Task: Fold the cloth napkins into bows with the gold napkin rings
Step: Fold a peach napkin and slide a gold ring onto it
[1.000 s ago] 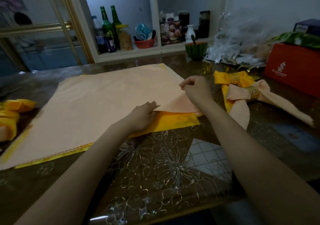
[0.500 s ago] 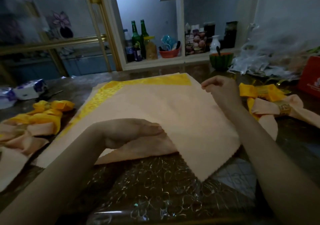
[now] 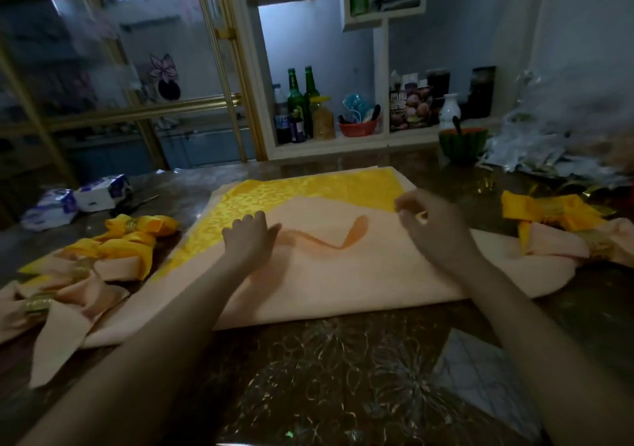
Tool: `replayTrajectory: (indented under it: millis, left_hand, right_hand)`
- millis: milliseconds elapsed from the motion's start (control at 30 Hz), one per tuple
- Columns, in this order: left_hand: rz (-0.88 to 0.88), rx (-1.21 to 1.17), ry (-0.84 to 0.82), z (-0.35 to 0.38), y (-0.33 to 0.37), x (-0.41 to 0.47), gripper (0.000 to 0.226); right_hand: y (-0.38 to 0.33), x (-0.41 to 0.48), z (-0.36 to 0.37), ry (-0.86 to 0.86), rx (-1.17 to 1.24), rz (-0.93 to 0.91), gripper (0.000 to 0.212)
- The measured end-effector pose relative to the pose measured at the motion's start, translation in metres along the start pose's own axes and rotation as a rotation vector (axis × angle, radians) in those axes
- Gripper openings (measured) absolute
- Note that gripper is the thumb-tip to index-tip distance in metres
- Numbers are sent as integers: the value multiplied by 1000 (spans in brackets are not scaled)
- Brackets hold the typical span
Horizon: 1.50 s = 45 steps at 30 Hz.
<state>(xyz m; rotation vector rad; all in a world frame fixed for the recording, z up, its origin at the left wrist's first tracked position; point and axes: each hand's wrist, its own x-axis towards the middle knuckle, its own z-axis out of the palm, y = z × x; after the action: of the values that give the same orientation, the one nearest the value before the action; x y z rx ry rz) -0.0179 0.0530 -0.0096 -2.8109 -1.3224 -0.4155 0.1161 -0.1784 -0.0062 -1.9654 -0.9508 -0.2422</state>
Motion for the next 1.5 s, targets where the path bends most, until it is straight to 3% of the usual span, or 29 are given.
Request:
replayTrajectory:
  millis: [100,167,233,300,600,1000,1200,1300,1500]
  left_hand:
    - [86,-7,34,13,7,-18,51]
    - [167,-60,-102,20,11,-25,52]
    - [202,-33,-250,18,15,-34,53]
    - [196,-2,-317,15,16,-33,57]
    - [133,-9,-281,15,2,-21,62]
    - [98,-13,-433,21,-25,-1,64]
    - [-213,0,-300,17,-86,22,68]
    - [-373,-85,-271,4,-103,21,77]
    - [-426,-156,-417,-13,-119,16,84]
  right_hand:
    - [0,-13,27,-457,-255,-53,40]
    - [2,-15,38,-696,-428,-90,55]
    - [1,-14,39,-794,-475,-93,61]
    - [5,-11,41,-809,-470,-83,64]
    - [9,28,83,-830,-569,-96,70]
    - [8,66,118,-686,-508,-54,63]
    - [6,57,109,-446,-363,-71,46]
    - [-9,52,107,-482,-415,-95,39]
    - [-53,25,119,-677,-376,-252,47]
